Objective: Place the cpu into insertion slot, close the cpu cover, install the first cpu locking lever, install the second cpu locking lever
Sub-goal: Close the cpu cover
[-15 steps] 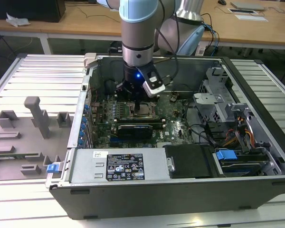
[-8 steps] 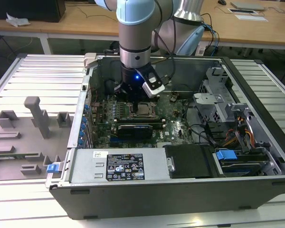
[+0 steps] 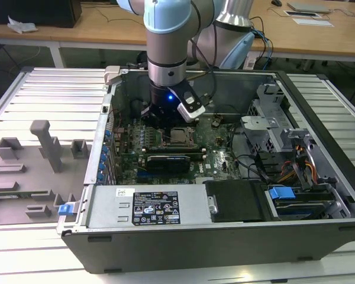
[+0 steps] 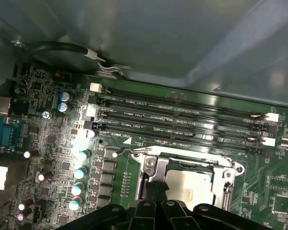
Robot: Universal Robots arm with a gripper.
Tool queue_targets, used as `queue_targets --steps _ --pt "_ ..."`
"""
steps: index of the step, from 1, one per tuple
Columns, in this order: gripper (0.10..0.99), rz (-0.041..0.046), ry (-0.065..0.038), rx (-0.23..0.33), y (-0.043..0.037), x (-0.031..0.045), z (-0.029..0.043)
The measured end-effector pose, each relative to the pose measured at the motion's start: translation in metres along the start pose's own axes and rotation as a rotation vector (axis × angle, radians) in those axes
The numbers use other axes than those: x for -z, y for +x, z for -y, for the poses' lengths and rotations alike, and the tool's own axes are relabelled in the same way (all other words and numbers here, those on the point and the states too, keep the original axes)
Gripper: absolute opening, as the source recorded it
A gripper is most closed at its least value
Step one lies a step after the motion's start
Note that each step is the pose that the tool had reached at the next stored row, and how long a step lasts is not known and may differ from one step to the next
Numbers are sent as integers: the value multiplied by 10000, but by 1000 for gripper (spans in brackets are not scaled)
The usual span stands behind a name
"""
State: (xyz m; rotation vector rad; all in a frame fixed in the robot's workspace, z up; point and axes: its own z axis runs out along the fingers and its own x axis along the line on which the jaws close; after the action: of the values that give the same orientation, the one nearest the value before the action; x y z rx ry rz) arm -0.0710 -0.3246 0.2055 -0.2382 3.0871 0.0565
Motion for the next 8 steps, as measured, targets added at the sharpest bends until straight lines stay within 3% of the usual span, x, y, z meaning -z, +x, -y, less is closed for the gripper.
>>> queue_targets --steps 8 --pt "106 0 4 18 -4 55 -2"
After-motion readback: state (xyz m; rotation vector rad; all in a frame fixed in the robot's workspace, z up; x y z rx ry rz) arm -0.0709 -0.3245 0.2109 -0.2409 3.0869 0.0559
